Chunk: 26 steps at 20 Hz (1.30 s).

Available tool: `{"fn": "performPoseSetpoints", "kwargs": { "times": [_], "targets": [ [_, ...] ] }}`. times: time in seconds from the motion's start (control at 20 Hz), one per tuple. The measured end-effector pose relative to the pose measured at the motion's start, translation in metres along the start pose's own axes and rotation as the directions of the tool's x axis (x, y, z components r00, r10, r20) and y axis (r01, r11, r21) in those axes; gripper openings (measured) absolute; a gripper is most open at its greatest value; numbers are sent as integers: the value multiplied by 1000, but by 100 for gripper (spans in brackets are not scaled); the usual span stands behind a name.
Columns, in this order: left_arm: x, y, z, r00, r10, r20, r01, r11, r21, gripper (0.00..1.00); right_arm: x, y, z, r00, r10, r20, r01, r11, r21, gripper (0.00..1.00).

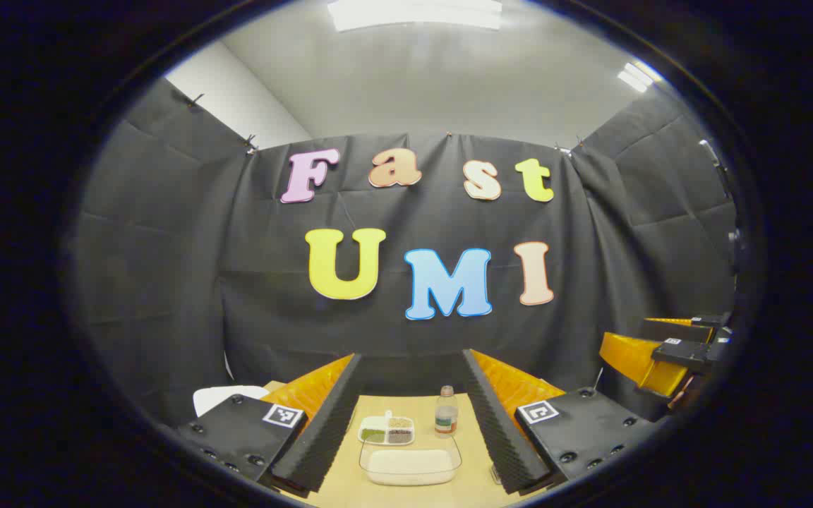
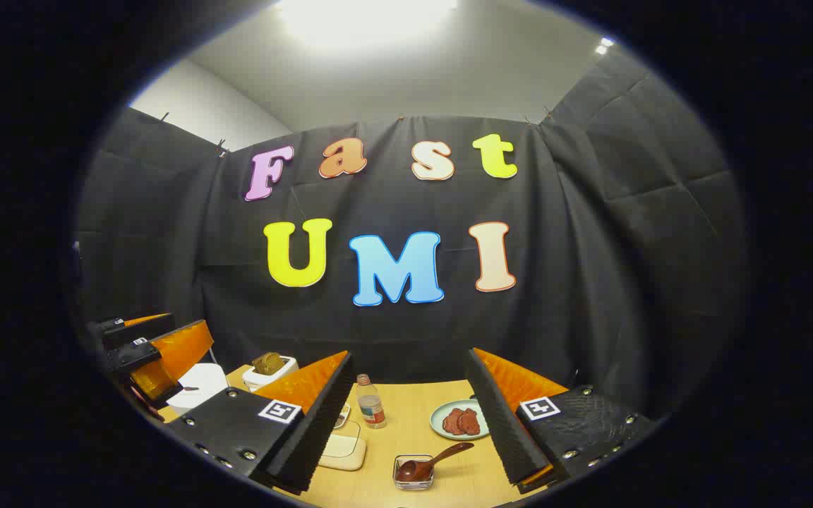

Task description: Close the left gripper, press the button to open the rice cooker; take a wooden spoon from the chopstick holder with the right hand, scoop a spoonful of rice and pour it into the rice cooker, then put the wooden spoon back into the chopstick holder.

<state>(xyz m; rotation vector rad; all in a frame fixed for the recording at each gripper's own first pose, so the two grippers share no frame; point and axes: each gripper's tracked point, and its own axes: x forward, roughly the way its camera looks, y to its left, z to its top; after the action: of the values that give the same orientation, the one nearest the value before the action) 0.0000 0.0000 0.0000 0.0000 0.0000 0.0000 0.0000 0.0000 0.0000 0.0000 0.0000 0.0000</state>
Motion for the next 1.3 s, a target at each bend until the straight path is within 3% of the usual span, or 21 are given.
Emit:
{"fn": "performPoseSetpoints", "kwargs": {
  "times": [0.1,0.15,0.3,0.45,0.55,0.6,0.65,0.9,1.0,1.05,1.1,1.3],
  "targets": [
    [0,1,3,1000,-17,13,17,1000,6,95,6,4,7,1000,-15,15,14,1000,8,97],
    [2,2,1,1000,-27,7,26,1000,13,91,9,4,8,999,-30,13,30,1000,2,97],
    [12,15,12,999,-44,20,43,999,13,95,12,19,12,999,-34,22,34,999,-7,97],
    [18,29,8,999,-41,32,41,999,-2,91,17,27,17,997,-50,50,51,999,-7,97],
    [22,39,0,999,-37,10,37,999,-5,98,19,35,11,998,-47,29,47,999,-7,97],
    [23,44,1,999,-29,16,29,1000,-10,92,19,40,11,999,-40,31,41,999,-9,97],
    [26,49,1,1000,-22,21,22,1000,-16,95,19,41,12,999,-39,31,40,999,-20,97],
    [35,66,-3,1000,-9,11,9,1000,-29,92,23,46,8,998,-49,25,49,998,-25,97],
    [37,71,0,1000,-5,20,5,1000,-27,95,24,45,6,998,-54,26,55,998,-34,97],
    [36,72,1,1000,-7,27,8,1000,-24,92,25,46,7,998,-54,27,55,998,-35,97],
    [36,74,2,999,-8,33,8,1000,-16,99,26,46,6,998,-56,26,57,998,-37,97],
    [38,75,-4,998,-44,38,45,999,-15,91,27,52,1,998,-52,19,53,998,-35,97]
  ]
}}
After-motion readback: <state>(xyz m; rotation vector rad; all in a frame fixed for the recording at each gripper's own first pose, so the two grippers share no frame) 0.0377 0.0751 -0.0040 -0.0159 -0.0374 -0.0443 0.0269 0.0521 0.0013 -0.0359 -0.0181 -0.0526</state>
